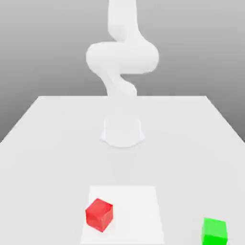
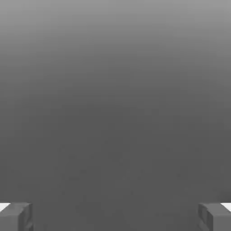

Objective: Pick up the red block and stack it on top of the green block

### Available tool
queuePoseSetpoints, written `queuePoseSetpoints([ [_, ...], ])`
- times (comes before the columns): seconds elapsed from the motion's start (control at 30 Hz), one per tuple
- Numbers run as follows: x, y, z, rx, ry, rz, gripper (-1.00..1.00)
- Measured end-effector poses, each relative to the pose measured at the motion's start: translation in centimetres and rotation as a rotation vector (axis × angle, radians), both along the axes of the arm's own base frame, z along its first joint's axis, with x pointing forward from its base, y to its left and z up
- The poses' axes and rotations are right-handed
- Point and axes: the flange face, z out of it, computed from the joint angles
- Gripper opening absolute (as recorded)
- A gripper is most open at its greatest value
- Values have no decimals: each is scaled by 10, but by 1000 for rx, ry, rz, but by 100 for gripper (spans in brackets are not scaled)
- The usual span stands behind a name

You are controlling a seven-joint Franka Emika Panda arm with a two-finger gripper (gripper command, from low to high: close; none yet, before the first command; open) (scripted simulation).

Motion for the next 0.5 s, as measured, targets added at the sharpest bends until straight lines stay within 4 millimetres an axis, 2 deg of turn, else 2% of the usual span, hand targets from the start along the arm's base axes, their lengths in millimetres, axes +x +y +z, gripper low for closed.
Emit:
queuePoseSetpoints([
  [0.1, 37, -7, -58, 19, 98, -61, 0],
  [0.23, 70, -18, -138, 46, 221, -141, 0],
  [0.37, 88, -31, -220, 78, 342, -219, 0],
  [0.5, 91, -42, -303, 113, 462, -297, 0],
])
